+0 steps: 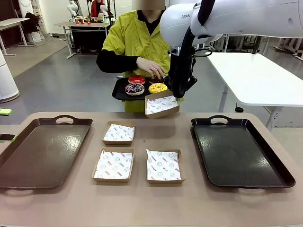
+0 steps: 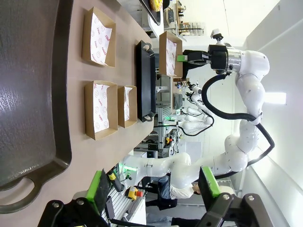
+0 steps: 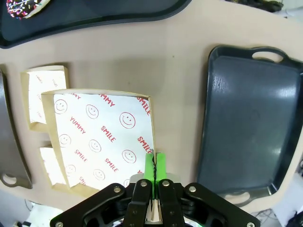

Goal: Individually package the donuts and arrange them on the tray.
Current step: Place the picked Paper togo box on the Handle tray while simultaneously picking up another Paper togo box from the table with the other hand.

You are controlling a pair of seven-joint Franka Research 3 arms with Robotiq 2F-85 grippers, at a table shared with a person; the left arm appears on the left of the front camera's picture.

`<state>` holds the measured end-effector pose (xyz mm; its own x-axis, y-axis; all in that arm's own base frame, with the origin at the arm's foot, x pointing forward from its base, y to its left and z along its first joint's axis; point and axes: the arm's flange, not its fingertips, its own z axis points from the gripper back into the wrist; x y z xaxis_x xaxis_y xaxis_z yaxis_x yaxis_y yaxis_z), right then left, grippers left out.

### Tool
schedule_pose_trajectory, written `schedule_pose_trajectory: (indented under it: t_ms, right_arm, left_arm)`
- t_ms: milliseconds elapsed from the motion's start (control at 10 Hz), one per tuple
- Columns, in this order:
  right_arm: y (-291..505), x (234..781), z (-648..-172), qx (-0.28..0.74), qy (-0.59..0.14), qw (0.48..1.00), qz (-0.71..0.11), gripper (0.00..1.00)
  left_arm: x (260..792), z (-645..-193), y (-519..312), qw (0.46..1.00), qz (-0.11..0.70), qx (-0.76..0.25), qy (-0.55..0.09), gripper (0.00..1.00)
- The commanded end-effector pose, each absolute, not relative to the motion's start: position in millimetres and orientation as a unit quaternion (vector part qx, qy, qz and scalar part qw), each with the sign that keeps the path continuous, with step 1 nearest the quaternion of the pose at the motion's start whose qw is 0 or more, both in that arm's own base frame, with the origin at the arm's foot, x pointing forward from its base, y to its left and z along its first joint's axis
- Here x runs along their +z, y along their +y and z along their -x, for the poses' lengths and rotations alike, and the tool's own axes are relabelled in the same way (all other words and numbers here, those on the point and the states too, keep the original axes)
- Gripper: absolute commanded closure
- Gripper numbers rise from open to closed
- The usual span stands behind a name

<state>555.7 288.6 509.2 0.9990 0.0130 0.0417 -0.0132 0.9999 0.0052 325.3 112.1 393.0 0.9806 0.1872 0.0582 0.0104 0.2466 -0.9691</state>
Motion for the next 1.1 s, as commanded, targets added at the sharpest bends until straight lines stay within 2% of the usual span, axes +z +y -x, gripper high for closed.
schedule_pose_trajectory:
  t_ms: [0,1000]
  right_arm:
    - [288.4,512.3,-554.8,0.002,-0.023,1.0,-0.004,1.0]
    - [288.4,512.3,-554.8,0.002,-0.023,1.0,-0.004,1.0]
  left_arm:
    - [395.1,-326.2,112.7,0.781,0.615,0.06,-0.087,0.0]
    - [395.1,-326.2,112.7,0.781,0.615,0.06,-0.087,0.0]
